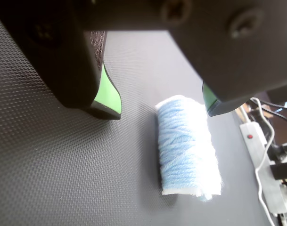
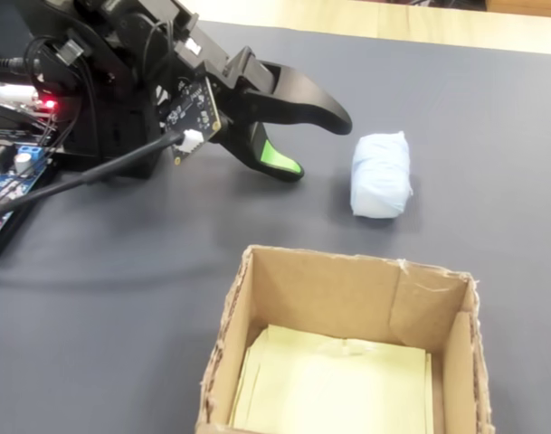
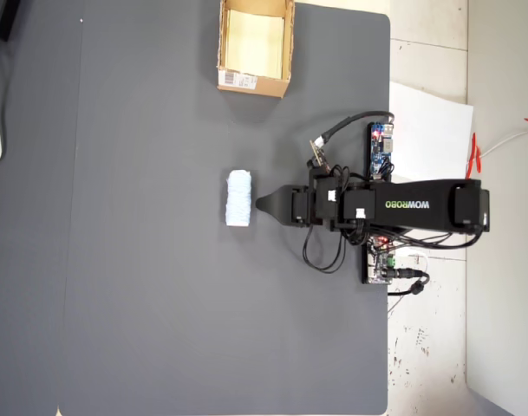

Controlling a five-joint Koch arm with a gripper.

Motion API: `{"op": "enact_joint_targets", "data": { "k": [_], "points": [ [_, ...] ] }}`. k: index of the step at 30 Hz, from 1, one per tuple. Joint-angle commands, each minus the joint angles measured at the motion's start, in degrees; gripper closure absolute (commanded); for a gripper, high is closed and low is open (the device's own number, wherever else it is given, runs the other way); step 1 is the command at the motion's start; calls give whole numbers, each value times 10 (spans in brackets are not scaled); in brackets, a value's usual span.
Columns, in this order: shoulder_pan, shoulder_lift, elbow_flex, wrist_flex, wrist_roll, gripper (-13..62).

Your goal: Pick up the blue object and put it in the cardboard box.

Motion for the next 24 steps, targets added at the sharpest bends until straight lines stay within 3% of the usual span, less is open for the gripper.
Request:
{"op": "enact_joint_targets", "data": {
  "k": [1, 24],
  "points": [
    [1, 39, 20, 45, 2, 156],
    [4, 40, 20, 44, 4, 163]
  ]
}}
